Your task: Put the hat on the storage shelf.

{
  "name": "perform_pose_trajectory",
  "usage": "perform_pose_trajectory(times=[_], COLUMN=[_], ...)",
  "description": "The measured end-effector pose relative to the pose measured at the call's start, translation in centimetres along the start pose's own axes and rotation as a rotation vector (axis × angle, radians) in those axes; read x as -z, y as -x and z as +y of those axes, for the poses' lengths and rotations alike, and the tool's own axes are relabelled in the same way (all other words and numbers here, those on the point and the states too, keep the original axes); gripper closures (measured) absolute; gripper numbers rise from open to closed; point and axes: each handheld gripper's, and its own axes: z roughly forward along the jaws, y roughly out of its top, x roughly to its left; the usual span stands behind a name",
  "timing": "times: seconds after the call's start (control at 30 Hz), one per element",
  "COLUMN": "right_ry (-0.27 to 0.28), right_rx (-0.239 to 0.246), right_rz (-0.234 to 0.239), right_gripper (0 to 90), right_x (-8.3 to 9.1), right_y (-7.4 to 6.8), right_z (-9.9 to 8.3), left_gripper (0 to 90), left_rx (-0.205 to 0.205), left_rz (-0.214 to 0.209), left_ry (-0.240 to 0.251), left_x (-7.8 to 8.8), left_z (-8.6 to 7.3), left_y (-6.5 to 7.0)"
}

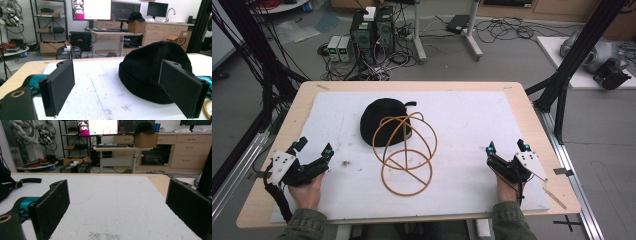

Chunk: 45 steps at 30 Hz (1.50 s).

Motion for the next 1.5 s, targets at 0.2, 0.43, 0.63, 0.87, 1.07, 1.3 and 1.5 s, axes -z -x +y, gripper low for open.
perform_pose_trajectory(times=[0.2, 0.43, 0.63, 0.87, 1.07, 1.3, 1.5], right_ry=[-0.006, -0.012, -0.009, -0.015, -0.005, 0.0, 0.002], right_rx=[0.004, 0.014, 0.002, -0.005, 0.002, -0.001, -0.004], right_rz=[0.004, 0.016, 0.019, 0.021, 0.031, 0.031, 0.034], right_gripper=[4.3, 4.3, 4.3, 4.3, 4.3, 4.3, 4.3], right_x=[-0.1, -0.2, -0.4, -0.6, -0.8, -0.8, -0.9], right_y=[0.0, -0.5, -0.3, -0.2, -0.3, -0.4, -0.4], right_z=[-0.1, -0.1, -0.1, -0.1, 0.0, 0.1, 0.1], left_gripper=[13.8, 13.7, 13.6, 13.6, 13.7, 13.6, 13.2], left_rx=[0.034, 0.043, 0.038, 0.04, 0.03, 0.021, 0.026], left_rz=[-0.032, -0.043, -0.077, -0.086, -0.115, -0.147, -0.202], left_ry=[0.002, -0.01, -0.019, -0.08, -0.101, -0.146, -0.191], left_x=[-0.1, -0.8, -2.1, -3.4, -4.6, -6.6, -8.3], left_z=[0.7, 1.6, 2.6, 2.9, 4.5, 5.6, 6.2], left_y=[0.3, 0.3, 0.9, 0.5, 0.6, 0.9, 1.7])
